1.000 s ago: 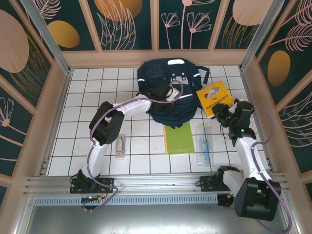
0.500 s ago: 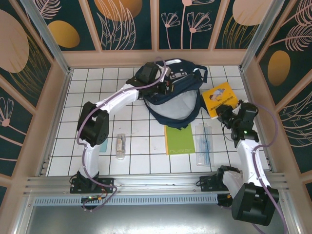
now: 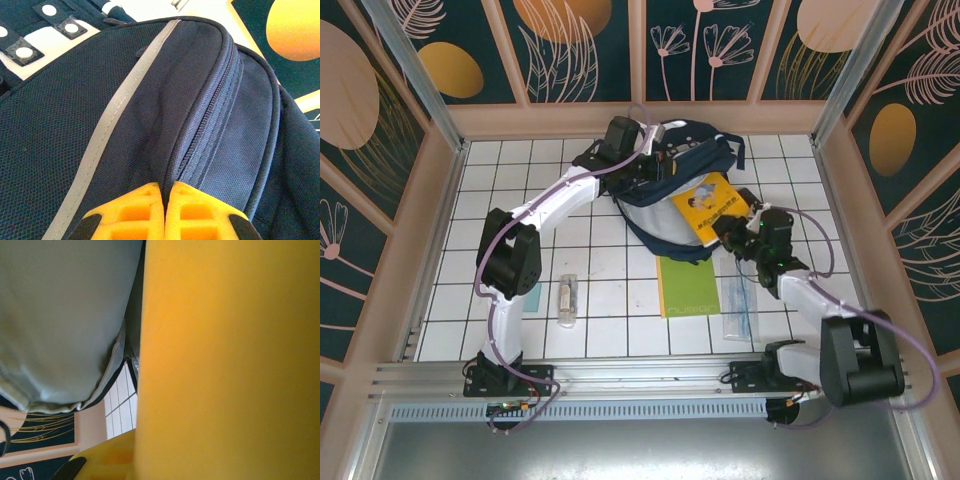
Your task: Pack books, pencil case, and school supplies into a backpack
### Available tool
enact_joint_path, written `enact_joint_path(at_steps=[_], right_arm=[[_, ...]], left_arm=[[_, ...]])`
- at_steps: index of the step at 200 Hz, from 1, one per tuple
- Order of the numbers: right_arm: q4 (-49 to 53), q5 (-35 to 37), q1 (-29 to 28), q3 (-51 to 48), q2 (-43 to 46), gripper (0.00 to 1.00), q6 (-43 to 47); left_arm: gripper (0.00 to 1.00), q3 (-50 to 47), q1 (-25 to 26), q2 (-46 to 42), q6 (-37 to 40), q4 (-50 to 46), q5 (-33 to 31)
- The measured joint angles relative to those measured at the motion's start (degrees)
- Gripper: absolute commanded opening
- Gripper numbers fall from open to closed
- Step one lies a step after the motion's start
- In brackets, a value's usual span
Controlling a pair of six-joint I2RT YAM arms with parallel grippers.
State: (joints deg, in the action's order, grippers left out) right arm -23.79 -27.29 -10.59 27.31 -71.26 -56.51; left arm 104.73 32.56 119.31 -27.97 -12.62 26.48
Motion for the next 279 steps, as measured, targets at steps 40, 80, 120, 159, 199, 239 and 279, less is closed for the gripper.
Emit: enact_joint_path(at_steps=[40, 80, 120, 159, 199, 239, 279], right_arm=[[-8.66, 2.38, -4.96, 8.72, -15.15, 0.0, -2.51], [-18.16, 4.28, -7.19, 18.45, -30.58, 0.0, -7.19], [-24.59, 8.26, -9.2, 25.03, -42.6, 0.0, -12.74], [-24.61, 11.61, -10.93, 31.41, -47.19, 0.16, -17.09], [-18.75, 12.09, -10.91, 33.14, -47.28, 0.7, -19.17], [-7.69, 12.52, -11.17, 30.97, -38.27, 0.99, -17.97], [3.41, 11.67, -11.08, 27.56, -26.25, 0.99, -13.38]], left_arm=[[0.0, 0.0, 0.0, 0.0, -0.24, -0.02, 0.11], [0.0, 0.0, 0.0, 0.0, -0.48, 0.42, 0.0], [0.0, -0.04, -0.17, 0.0, -1.99, 0.66, -0.04], [0.0, -0.7, -0.5, 0.0, -3.52, 2.75, 0.07], [0.0, -3.21, -1.25, 0.0, -5.7, 6.36, 0.11], [0.0, -3.39, -2.08, 0.0, -6.23, 7.82, -0.17], [0.0, -3.37, -3.5, 0.0, -6.21, 9.01, -1.36]])
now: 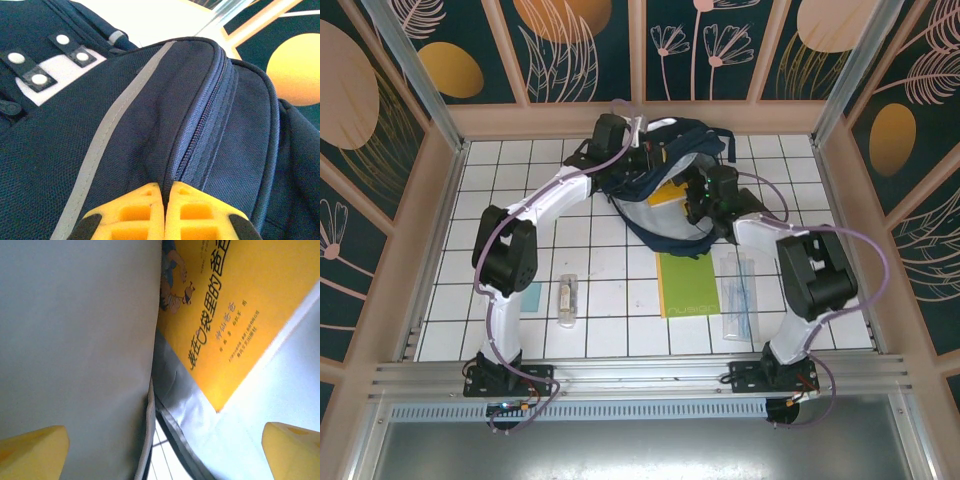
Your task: Pack books, pencil case, and school supplies into a backpack
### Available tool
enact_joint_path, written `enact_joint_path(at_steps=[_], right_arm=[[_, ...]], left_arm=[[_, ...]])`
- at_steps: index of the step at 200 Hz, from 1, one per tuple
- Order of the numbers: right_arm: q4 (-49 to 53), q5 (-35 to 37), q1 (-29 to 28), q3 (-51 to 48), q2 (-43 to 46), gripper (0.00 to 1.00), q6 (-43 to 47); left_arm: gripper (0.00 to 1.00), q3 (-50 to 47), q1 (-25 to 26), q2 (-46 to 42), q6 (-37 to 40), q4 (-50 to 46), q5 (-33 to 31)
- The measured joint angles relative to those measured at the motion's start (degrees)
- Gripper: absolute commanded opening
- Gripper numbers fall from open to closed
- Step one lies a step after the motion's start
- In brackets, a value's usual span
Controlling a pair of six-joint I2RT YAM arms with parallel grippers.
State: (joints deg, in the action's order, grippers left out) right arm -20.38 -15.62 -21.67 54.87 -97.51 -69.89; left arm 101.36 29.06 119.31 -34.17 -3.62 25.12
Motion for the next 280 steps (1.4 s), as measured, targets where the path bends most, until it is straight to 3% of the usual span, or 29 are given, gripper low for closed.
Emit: enact_joint_path(at_steps=[88, 96, 116, 141, 195, 226, 246, 280], right_arm=[[34.8, -0.46, 1.81, -5.97, 24.65, 0.9, 27.17], [36.85, -0.46, 1.79, -7.69, 26.49, 0.89, 29.03], [39.85, -0.59, 1.68, -12.74, 29.68, 0.85, 31.8], [40.37, -1.18, 0.44, -19.23, 31.65, 0.83, 33.0], [38.97, 2.34, -2.43, -24.52, 31.89, 0.83, 35.58], [35.65, 4.42, -2.45, -24.59, 30.01, 0.77, 38.73], [33.86, 5.6, -2.49, -24.57, 27.93, 0.7, 40.44], [31.21, 7.06, -3.72, -24.35, 23.26, 0.67, 42.42]], left_arm=[[0.0, -3.69, -0.11, 0.11, -0.02, 1.79, 0.2], [0.09, -4.33, -0.09, 0.11, -0.15, 2.08, 0.39], [0.47, -6.03, -0.07, -0.09, -0.85, 3.23, 0.26], [0.56, -11.43, -0.39, -2.64, -2.01, 3.87, -2.1], [0.6, -24.02, -1.31, -16.22, -2.6, 3.45, -5.01], [0.59, -33.68, -1.14, -22.64, -4.35, 4.13, -3.89], [0.59, -40.11, -0.35, -24.35, -5.64, 4.0, -3.69], [0.59, -47.89, 1.99, -25.42, -7.58, 3.8, -3.72]])
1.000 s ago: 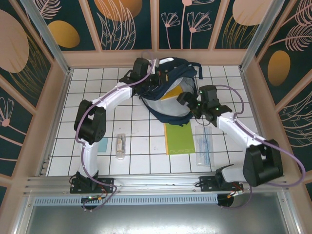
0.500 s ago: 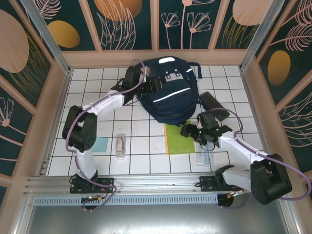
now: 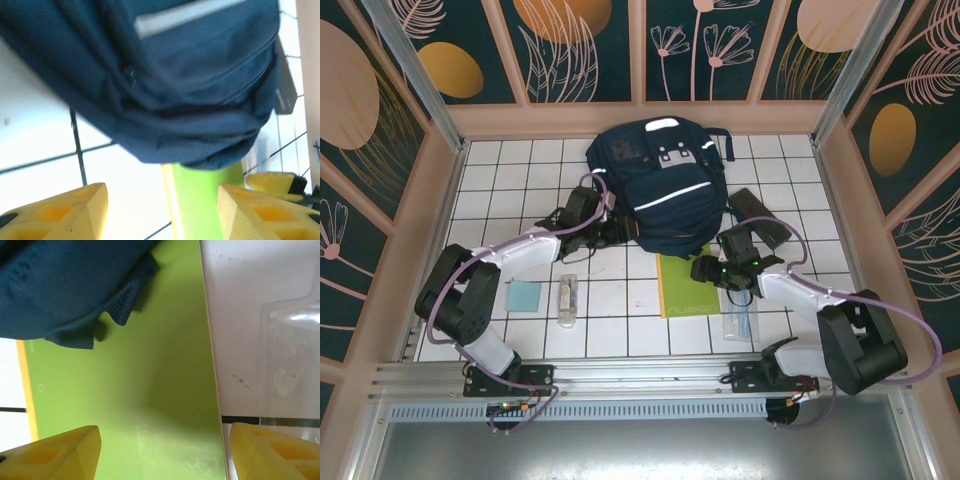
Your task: Pack books, pencil case, and school supplies into a backpack
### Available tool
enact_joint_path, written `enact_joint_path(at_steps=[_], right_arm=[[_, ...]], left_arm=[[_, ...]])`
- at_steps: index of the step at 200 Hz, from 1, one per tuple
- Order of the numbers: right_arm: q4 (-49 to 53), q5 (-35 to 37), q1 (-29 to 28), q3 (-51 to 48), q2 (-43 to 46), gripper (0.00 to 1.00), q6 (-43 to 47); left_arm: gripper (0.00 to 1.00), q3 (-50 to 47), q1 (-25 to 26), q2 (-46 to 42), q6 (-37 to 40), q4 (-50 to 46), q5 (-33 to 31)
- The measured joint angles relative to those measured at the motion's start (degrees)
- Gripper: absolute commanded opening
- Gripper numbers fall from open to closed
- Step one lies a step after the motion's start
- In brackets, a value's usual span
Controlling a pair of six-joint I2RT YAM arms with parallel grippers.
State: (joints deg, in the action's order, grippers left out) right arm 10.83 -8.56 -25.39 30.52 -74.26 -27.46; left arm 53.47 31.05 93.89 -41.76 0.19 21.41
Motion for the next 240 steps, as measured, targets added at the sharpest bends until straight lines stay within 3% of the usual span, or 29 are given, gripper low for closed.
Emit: enact_joint_path(at_steps=[115, 240], right_arm=[[-1.46, 11.43, -16.98, 11.5, -15.39, 0.57, -1.95], [-4.87, 11.58, -18.84, 12.5, -17.44, 0.54, -7.67]], left_arm=[[0.6, -10.54, 2.36, -1.42, -2.95, 0.44, 2.82], [0.56, -7.63, 3.89, 3.89, -5.99, -1.97, 6.05]])
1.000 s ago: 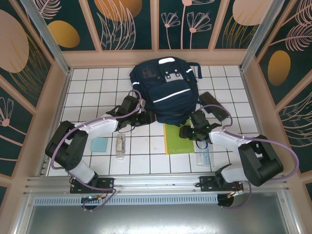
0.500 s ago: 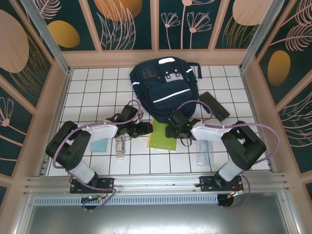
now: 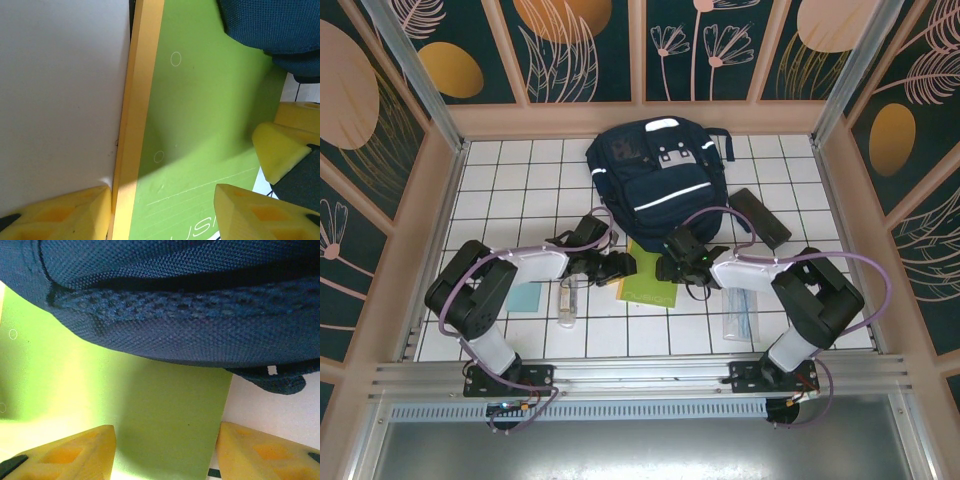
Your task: Pack books, pencil case, and school supplies into a backpack
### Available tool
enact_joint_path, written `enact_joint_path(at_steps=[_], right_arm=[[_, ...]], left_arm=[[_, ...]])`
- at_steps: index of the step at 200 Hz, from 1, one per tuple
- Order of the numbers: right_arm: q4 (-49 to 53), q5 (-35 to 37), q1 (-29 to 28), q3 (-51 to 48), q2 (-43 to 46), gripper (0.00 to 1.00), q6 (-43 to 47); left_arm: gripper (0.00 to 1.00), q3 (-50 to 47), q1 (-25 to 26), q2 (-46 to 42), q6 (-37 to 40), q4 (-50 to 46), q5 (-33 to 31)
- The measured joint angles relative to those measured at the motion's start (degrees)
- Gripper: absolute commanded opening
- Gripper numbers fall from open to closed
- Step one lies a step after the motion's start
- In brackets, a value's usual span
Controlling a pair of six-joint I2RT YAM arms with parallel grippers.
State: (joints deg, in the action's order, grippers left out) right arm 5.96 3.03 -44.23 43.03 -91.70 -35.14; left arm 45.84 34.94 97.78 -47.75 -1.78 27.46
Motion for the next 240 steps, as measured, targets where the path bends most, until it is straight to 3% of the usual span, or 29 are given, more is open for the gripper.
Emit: enact_joint_path(at_steps=[65, 99, 141, 171, 198, 240], right_arm=[[-0.13, 0.22, 0.0, -0.04, -0.24, 0.54, 0.0], [-0.15, 0.22, 0.0, -0.04, -0.24, 0.54, 0.0], [-0.15, 0.22, 0.02, -0.04, -0.24, 0.53, -0.02], [-0.15, 0.24, 0.04, -0.04, -0.24, 0.5, -0.17], [-1.29, -0.39, 0.39, -1.11, 0.63, 0.49, -1.22], [-9.11, -5.33, 3.1, -7.08, 4.28, 0.39, -5.2]], left_arm=[[0.55, 0.0, 0.0, -0.76, -4.55, 0.48, 0.37], [0.42, -1.27, 0.0, -0.74, -7.56, 2.38, 0.39], [0.42, -2.99, -0.11, -1.03, -10.05, 5.42, 0.55], [0.52, -3.15, -0.11, -1.25, -10.67, 6.34, 1.31], [0.52, -3.15, -0.11, -1.31, -10.8, 6.73, 2.03], [0.51, -3.76, 0.26, -1.05, -10.86, 8.04, 2.56]])
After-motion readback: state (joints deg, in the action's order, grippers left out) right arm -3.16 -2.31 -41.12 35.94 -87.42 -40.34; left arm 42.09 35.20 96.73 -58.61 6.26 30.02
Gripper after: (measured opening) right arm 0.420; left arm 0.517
